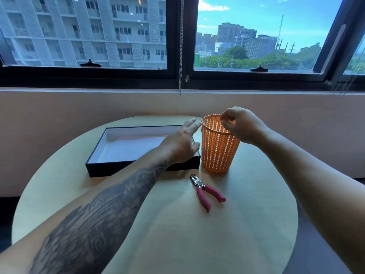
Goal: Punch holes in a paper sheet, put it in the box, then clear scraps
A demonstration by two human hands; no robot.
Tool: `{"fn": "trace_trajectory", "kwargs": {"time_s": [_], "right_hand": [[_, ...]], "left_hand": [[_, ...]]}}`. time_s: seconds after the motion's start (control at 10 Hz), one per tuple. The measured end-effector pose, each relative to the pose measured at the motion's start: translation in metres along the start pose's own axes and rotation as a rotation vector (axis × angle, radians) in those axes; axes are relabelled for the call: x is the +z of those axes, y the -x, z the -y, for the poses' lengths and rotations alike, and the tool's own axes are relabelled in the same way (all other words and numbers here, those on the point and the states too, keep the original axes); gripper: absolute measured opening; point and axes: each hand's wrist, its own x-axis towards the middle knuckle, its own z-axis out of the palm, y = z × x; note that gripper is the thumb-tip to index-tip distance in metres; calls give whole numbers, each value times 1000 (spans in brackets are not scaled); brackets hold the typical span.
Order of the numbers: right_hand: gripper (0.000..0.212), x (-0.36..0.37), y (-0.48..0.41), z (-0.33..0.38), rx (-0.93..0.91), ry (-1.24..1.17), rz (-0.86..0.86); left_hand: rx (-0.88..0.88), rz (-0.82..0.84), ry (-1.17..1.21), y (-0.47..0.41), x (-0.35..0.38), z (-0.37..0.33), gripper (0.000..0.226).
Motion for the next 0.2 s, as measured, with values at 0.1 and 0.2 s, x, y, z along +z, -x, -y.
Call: {"fn": "trace_trajectory", "kwargs": {"time_s": [0.1,0.2], "right_hand": [[21,-2,13,23,-95,12,-56],[23,5,24,55,-154,6,-37]], "left_hand": [[-55,-9,-37,22,-22,16,59],[-158,-24,-39,46,-44,31,51]]}}
